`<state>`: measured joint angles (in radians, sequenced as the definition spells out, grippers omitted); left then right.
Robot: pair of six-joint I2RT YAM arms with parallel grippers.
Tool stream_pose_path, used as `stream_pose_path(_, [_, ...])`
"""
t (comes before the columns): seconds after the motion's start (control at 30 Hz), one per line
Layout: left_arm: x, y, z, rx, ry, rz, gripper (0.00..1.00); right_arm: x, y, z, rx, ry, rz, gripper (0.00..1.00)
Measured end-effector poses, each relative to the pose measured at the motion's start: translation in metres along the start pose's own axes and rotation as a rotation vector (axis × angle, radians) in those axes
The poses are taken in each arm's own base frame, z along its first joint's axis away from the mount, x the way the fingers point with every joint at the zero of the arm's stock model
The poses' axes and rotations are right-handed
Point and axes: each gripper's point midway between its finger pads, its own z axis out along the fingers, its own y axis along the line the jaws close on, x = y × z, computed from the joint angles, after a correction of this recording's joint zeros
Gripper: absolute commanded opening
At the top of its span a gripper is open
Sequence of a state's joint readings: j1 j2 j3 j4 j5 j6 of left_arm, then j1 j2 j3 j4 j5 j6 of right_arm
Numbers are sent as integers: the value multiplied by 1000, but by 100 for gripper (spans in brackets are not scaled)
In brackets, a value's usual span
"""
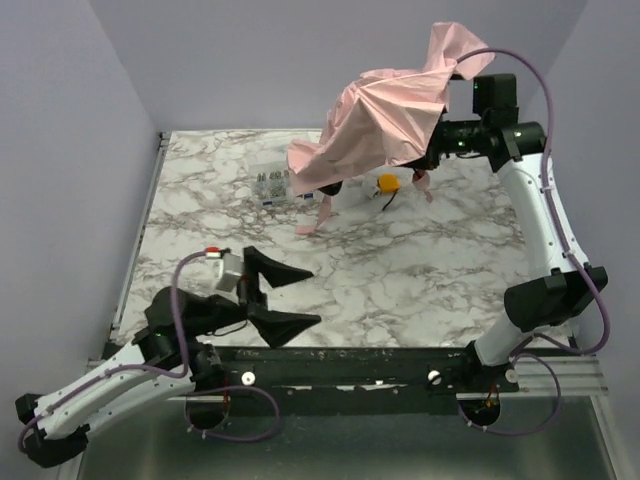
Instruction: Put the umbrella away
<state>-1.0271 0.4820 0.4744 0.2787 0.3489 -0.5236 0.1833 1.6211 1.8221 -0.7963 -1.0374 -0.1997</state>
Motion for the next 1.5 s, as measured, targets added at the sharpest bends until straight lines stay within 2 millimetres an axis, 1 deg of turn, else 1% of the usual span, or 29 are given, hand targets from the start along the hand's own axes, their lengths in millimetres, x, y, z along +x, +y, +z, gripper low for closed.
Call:
stream_pose_path(0.07, [-32, -4, -21, -44, -69, 124, 99, -13, 5, -9, 14, 22, -82, 0])
stream_pose_path(0.1, [-33, 0, -25, -67, -71, 146, 98, -20, 9, -15, 20, 28, -125, 0])
stream_pose_path(0.13, [-50, 5, -36, -115, -121, 193, 98, -26, 15, -20, 23, 32, -165, 0])
stream_pose_path(0.17, [-51, 11, -39, -144, -125, 205, 99, -31, 21, -26, 27, 36, -203, 0])
stream_pose_path(0.2, [-48, 23, -41, -183, -121, 205, 99, -34, 27, -31, 29, 39, -236, 0])
stream_pose_path(0.23, [-38, 45, -44, -249, -106, 179, 99, -35, 32, -35, 31, 45, -264, 0])
stream_pose_path(0.27, [-28, 61, -46, -298, -87, 148, 99, -34, 36, -39, 33, 55, -286, 0])
stream_pose_path(0.3, [-13, 83, -50, -363, -60, 102, 99, -31, 39, -42, 31, 69, -301, 0])
stream_pose_path(0.37, [5, 113, -58, -456, -27, 24, 98, -21, 43, -44, 24, 105, -310, 0])
stream_pose_path(0.4, [10, 129, -64, -505, -18, -13, 98, -15, 43, -43, 26, 129, -312, 0])
stream_pose_path(0.47, [6, 145, -71, -555, -25, -34, 99, -1, 41, -41, 36, 184, -311, 0])
stream_pose_path(0.5, [3, 146, -72, -559, -28, -28, 99, 7, 39, -40, 44, 214, -307, 1])
stream_pose_path(0.53, [-7, 142, -70, -542, -30, 6, 98, 14, 39, -39, 49, 242, -304, 1])
stream_pose_path(0.57, [-15, 135, -67, -514, -28, 40, 98, 21, 39, -37, 53, 270, -302, 1])
stream_pose_path(0.6, [-31, 123, -63, -479, -30, 101, 98, 27, 39, -36, 58, 297, -307, 1])
stream_pose_path(0.63, [-41, 117, -61, -464, -34, 137, 97, 34, 41, -34, 58, 326, -312, 1])
stream_pose_path(0.67, [-54, 109, -58, -448, -42, 177, 96, 42, 44, -31, 53, 354, -313, 1])
stream_pose_path(0.73, [-72, 96, -56, -419, -79, 244, 94, 61, 54, -22, 19, 409, -309, 0])
stream_pose_path(0.77, [-71, 94, -57, -410, -89, 253, 94, 73, 61, -17, -6, 443, -300, 0])
stream_pose_path(0.8, [-65, 95, -57, -399, -92, 245, 94, 85, 66, -12, -30, 478, -292, 0])
stream_pose_path(0.9, [-26, 112, -64, -413, -53, 158, 96, 120, 73, 2, -91, 585, -248, 0])
stream_pose_path(0.97, [-3, 122, -70, -437, -20, 90, 96, 130, 72, 7, -108, 619, -224, 0])
stream_pose_path(1.0, [4, 125, -72, -447, -13, 66, 96, 131, 71, 7, -108, 620, -221, 0])
stream_pose_path(1.07, [16, 129, -75, -464, -23, 2, 96, 121, 72, 5, -96, 604, -236, 0])
stream_pose_path(1.13, [27, 136, -79, -489, -41, -59, 97, 101, 73, 2, -75, 559, -280, 0])
stream_pose_path(1.27, [54, 162, -94, -625, -78, -253, 99, 53, 83, -3, -43, 438, -390, 0])
stream_pose_path(1.37, [55, 171, -97, -687, -118, -344, 98, 34, 93, -9, -40, 378, -438, 0])
stream_pose_path(1.47, [51, 177, -95, -724, -126, -405, 97, 28, 101, -17, -32, 353, -455, 0])
stream_pose_path(1.5, [49, 179, -94, -731, -122, -412, 95, 27, 102, -19, -30, 347, -460, 0])
